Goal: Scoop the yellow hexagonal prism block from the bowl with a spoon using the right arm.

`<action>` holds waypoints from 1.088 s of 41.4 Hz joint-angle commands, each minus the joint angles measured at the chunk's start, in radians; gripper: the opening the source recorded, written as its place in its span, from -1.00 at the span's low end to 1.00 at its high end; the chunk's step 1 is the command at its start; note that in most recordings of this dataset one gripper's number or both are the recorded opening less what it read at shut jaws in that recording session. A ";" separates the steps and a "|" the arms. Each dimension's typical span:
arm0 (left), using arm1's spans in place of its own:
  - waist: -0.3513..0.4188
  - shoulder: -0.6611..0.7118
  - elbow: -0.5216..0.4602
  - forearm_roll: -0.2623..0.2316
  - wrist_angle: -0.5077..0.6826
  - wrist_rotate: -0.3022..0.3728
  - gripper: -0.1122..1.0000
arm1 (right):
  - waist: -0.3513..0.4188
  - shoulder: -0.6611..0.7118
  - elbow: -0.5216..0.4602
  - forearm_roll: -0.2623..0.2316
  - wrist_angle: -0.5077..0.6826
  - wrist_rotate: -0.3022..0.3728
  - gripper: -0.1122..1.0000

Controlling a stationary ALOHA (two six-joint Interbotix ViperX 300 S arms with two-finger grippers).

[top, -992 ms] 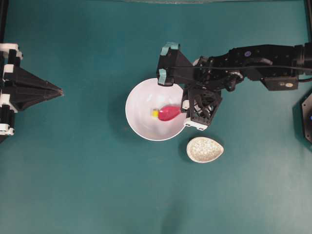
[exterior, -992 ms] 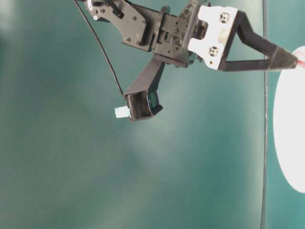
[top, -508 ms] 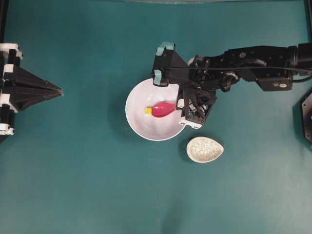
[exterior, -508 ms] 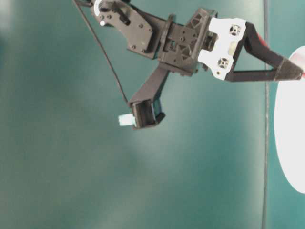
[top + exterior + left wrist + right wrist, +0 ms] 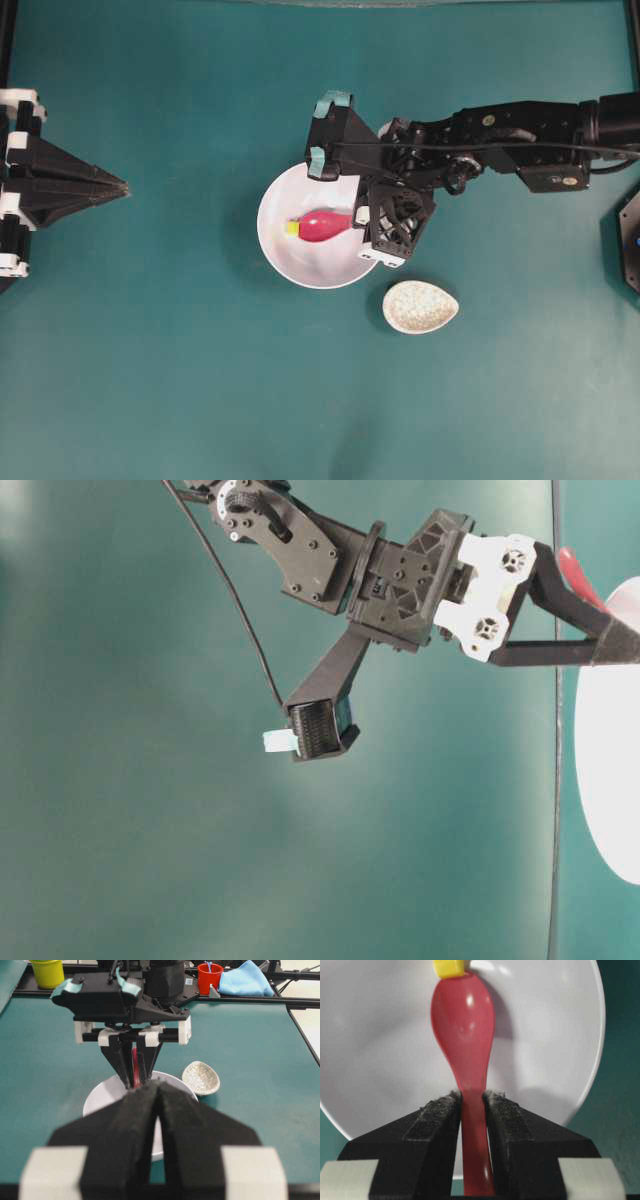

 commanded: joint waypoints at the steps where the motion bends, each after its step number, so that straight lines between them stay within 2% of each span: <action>1: -0.002 0.005 -0.023 0.002 -0.006 0.002 -0.78 | 0.003 -0.017 -0.021 0.005 -0.023 0.002 -0.37; 45: 0.000 0.003 -0.026 0.003 -0.006 0.002 -0.78 | 0.014 0.015 -0.023 0.017 -0.095 0.005 -0.39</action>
